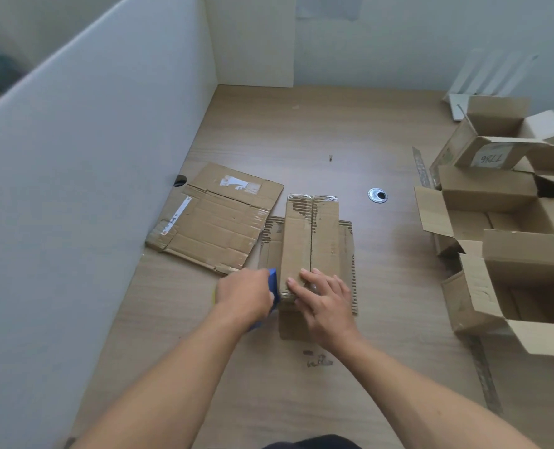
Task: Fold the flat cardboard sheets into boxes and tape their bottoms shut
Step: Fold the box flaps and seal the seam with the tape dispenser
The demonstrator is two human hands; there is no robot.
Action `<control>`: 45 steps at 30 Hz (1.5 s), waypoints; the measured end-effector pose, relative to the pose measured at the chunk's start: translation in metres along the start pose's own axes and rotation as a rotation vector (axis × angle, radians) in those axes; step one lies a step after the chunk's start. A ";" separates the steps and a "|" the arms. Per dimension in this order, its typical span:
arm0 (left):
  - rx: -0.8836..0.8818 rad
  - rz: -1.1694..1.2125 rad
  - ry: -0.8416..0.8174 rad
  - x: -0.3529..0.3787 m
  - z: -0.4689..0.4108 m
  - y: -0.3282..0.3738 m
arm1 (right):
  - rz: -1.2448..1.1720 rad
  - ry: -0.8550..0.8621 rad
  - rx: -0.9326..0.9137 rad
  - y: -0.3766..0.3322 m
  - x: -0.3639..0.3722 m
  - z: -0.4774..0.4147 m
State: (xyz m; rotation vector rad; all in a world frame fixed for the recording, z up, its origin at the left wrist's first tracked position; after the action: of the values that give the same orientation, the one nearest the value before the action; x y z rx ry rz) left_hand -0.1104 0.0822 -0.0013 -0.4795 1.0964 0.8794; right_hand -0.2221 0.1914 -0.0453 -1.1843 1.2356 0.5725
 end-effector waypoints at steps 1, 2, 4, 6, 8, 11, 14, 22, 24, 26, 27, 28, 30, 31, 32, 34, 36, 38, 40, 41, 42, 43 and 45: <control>-0.013 0.033 0.016 0.008 0.003 -0.001 | 0.011 -0.011 0.004 -0.002 -0.002 0.002; -0.021 0.067 0.031 0.015 0.007 -0.007 | 0.018 -0.022 0.001 -0.003 -0.003 0.003; -0.045 0.153 0.047 0.030 0.015 -0.026 | 0.015 -0.014 -0.032 -0.003 -0.007 0.005; -0.105 0.243 0.047 0.045 0.024 -0.053 | -0.042 -0.008 -0.057 0.000 -0.014 0.007; -0.167 0.311 0.036 0.060 0.034 -0.076 | -0.089 0.028 -0.082 0.000 -0.022 0.005; -0.266 0.404 0.084 0.076 0.045 -0.104 | -0.133 0.106 -0.065 0.003 -0.035 0.000; -0.285 0.466 0.109 0.089 0.049 -0.115 | -0.331 0.101 0.161 0.015 -0.042 -0.004; -0.256 0.586 0.325 0.059 0.049 -0.097 | -0.622 0.047 0.610 0.047 -0.033 0.030; -0.140 0.778 0.325 0.044 0.046 -0.074 | -0.613 0.047 0.650 0.054 -0.031 0.037; -0.077 0.933 0.218 0.037 0.042 -0.043 | -0.602 -0.014 0.684 0.057 -0.024 0.041; -0.065 0.974 0.158 0.037 0.037 -0.029 | -0.596 -0.048 0.696 0.056 -0.021 0.042; -0.058 1.004 0.114 0.037 0.034 -0.015 | -0.583 -0.069 0.692 0.054 -0.020 0.043; -0.057 1.027 0.078 0.042 0.025 0.005 | -0.545 -0.075 0.657 0.049 -0.022 0.043; -0.074 1.014 0.083 0.044 0.022 0.010 | -0.528 -0.067 0.639 0.047 -0.023 0.043; -0.094 1.003 0.098 0.046 0.019 0.013 | -0.517 -0.060 0.625 0.046 -0.025 0.044; -0.149 0.966 0.115 0.054 0.014 0.013 | -0.492 -0.070 0.611 0.046 -0.023 0.049; -0.188 0.933 0.133 0.060 0.014 0.010 | -0.414 -0.146 0.569 0.043 -0.017 0.055; -0.187 0.941 0.152 0.061 0.014 0.006 | -0.334 -0.249 0.485 0.036 -0.012 0.058; -0.152 0.967 0.151 0.061 0.014 0.003 | -0.288 -0.261 0.458 0.039 -0.022 0.056; -0.138 0.987 0.142 0.063 0.015 0.000 | -0.277 -0.216 0.466 0.043 -0.031 0.052; -0.126 0.998 0.128 0.064 0.015 -0.004 | -0.274 -0.143 0.473 0.048 -0.043 0.048; -0.123 1.011 0.104 0.065 0.017 -0.009 | -0.278 -0.060 0.464 0.053 -0.053 0.041; -0.113 1.056 0.053 0.068 0.016 -0.020 | -0.266 0.054 0.389 0.057 -0.070 0.026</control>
State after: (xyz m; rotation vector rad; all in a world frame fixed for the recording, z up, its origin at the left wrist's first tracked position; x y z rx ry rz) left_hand -0.0733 0.1076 -0.0585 0.0339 1.3539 1.8574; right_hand -0.2815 0.2521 -0.0049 -1.0136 1.1477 0.0949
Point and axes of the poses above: each hand's wrist, its own z-axis away from the middle knuckle, its own x-axis out of the palm, y = z × x, the point moved 8 cm from there along -z, towards the middle knuckle, and after that the axes turned 3 degrees about z, right-handed, at the moved point
